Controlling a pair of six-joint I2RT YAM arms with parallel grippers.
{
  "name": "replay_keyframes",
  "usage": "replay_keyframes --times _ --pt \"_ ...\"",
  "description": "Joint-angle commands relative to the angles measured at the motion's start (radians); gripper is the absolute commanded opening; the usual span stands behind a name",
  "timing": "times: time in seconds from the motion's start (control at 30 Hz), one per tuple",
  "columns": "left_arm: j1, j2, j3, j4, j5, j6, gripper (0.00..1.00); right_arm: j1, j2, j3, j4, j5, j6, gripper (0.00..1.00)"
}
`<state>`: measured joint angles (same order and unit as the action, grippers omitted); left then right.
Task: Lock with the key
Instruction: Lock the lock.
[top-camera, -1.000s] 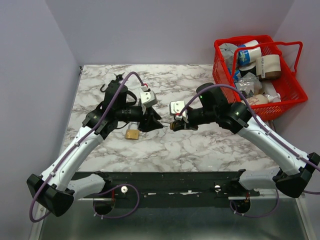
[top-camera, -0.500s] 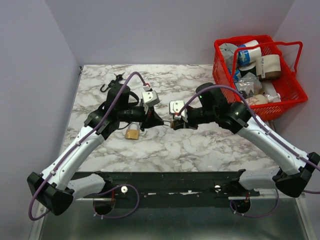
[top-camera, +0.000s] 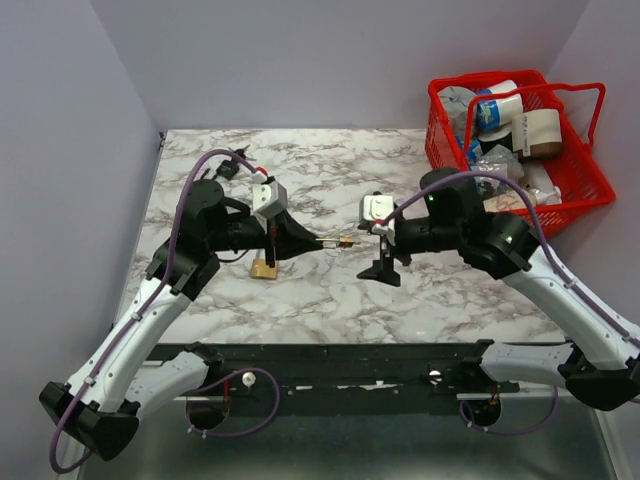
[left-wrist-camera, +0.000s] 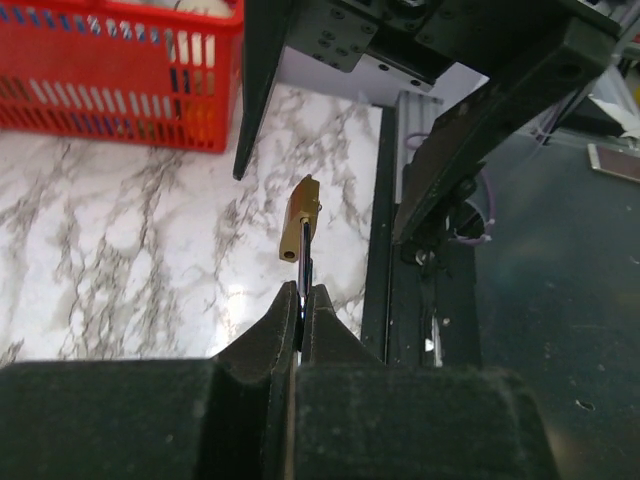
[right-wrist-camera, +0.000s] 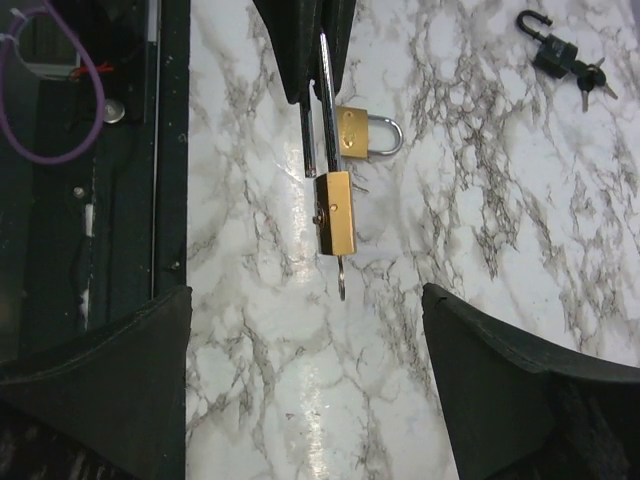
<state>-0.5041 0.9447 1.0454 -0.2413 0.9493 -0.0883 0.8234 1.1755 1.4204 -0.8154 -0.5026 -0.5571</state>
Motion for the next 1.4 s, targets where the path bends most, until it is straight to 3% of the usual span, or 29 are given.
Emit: replay_keyframes --times 0.0,0.2,0.6,0.83,1.0,1.07,1.37 --pt "-0.001 -0.017 0.034 0.088 0.108 -0.013 0.0 0.005 -0.059 0.057 -0.06 -0.092 0.045 1.0" --pt "-0.019 -0.004 0.083 0.057 0.085 0.024 0.0 0.005 -0.056 0.101 -0.048 -0.122 0.088 0.93" --pt "-0.074 0.003 0.123 0.02 0.049 0.035 0.0 0.005 -0.001 0.115 -0.031 -0.125 0.128 0.69" --pt "-0.094 0.008 0.13 0.005 0.032 0.038 0.0 0.005 0.012 0.115 -0.021 -0.116 0.126 0.37" --pt "-0.106 0.011 0.137 0.002 0.016 0.041 0.0 0.006 0.015 0.118 -0.018 -0.131 0.125 0.19" --pt "-0.111 0.012 0.139 0.007 0.008 0.039 0.0 0.005 0.021 0.121 -0.018 -0.134 0.128 0.02" --pt "-0.139 0.016 0.139 -0.003 -0.026 0.076 0.0 0.005 0.027 0.118 -0.085 -0.287 0.1 0.01"
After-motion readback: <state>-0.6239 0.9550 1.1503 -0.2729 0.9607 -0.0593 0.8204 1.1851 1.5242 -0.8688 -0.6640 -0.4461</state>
